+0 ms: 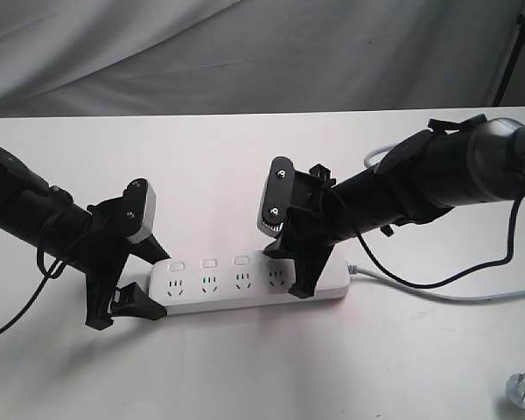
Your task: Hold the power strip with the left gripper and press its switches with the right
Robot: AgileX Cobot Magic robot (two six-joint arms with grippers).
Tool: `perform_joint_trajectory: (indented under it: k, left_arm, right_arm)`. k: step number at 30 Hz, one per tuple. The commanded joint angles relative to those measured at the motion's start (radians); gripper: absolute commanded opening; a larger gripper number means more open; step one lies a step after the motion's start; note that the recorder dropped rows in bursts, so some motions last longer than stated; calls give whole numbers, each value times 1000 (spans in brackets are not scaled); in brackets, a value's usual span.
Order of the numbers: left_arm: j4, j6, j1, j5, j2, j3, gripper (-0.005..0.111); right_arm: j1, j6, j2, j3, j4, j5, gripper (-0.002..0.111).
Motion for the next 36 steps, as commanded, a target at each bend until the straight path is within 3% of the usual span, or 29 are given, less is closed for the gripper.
perform_joint_trajectory:
  k: [1, 36]
  left_arm:
    - [1, 5, -5, 5, 0, 4, 55]
    - [1, 5, -5, 5, 0, 4, 55]
  right_arm:
    - [1, -12, 3, 6, 8, -10, 27]
    - [1, -9, 81, 11, -19, -7, 27]
